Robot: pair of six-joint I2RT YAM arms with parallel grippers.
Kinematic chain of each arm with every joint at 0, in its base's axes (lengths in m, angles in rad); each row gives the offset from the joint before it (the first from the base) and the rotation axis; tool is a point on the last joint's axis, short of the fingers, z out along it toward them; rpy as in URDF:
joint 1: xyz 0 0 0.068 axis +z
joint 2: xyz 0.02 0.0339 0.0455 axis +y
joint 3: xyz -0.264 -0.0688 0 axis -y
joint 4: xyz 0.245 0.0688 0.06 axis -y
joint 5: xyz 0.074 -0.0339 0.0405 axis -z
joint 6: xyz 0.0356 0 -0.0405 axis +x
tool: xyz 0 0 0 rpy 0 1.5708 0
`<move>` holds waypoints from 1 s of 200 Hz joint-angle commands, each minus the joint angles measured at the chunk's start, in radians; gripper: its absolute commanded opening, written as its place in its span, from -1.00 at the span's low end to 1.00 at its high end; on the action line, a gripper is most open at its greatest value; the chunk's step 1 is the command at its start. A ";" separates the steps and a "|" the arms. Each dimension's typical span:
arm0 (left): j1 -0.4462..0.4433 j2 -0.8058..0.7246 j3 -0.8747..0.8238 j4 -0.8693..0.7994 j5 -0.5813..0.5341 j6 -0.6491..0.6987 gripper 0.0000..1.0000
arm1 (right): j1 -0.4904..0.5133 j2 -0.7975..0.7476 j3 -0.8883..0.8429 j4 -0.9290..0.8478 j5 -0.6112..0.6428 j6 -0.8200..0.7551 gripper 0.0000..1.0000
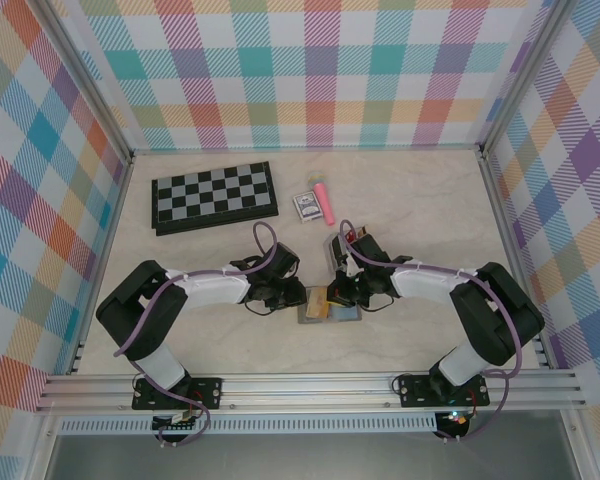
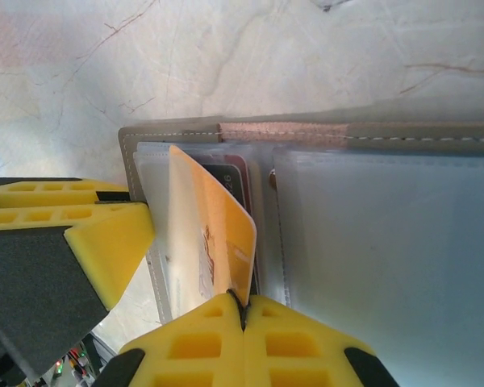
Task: Put the credit cards into the card holder
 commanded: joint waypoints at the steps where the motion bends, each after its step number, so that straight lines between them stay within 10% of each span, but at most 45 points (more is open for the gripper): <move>1: -0.017 0.043 0.001 0.003 0.007 0.009 -0.56 | -0.009 0.016 -0.021 0.008 -0.004 -0.057 -0.96; 200: -0.016 0.058 0.015 -0.009 0.011 0.017 -0.56 | -0.039 -0.036 -0.092 0.081 0.118 -0.218 -0.90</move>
